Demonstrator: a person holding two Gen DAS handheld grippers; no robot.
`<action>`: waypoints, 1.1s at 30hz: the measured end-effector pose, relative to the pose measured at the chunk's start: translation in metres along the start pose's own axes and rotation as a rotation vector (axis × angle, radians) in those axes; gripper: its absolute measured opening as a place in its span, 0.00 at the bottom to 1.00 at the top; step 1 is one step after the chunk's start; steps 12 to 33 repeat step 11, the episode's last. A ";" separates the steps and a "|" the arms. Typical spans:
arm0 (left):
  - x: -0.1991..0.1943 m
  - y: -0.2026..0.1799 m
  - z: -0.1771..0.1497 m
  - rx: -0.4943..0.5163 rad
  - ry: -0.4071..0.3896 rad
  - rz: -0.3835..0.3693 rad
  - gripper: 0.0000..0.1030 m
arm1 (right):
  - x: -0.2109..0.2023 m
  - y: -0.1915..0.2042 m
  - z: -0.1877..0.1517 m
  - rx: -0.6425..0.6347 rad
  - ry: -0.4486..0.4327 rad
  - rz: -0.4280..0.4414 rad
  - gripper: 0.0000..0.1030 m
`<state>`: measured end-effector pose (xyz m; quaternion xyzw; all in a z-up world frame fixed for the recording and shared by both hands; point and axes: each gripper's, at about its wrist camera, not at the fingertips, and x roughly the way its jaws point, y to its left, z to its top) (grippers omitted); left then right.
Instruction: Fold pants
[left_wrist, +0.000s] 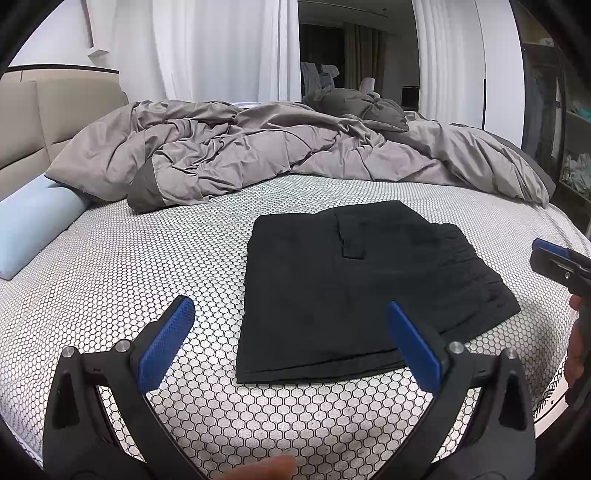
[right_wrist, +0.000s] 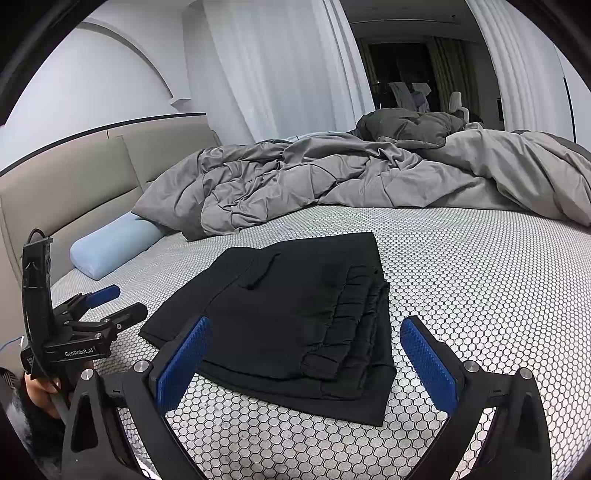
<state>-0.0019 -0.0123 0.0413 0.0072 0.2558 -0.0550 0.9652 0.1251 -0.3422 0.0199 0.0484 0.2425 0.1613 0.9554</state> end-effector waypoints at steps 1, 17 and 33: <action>0.000 0.000 0.000 0.000 0.001 0.000 0.99 | 0.000 0.000 0.000 0.000 0.000 0.001 1.00; 0.001 0.002 0.000 0.003 -0.002 -0.007 0.99 | 0.002 -0.002 -0.001 -0.006 0.010 0.000 1.00; 0.001 0.002 0.000 0.003 -0.002 -0.007 0.99 | 0.002 -0.002 -0.001 -0.006 0.010 0.000 1.00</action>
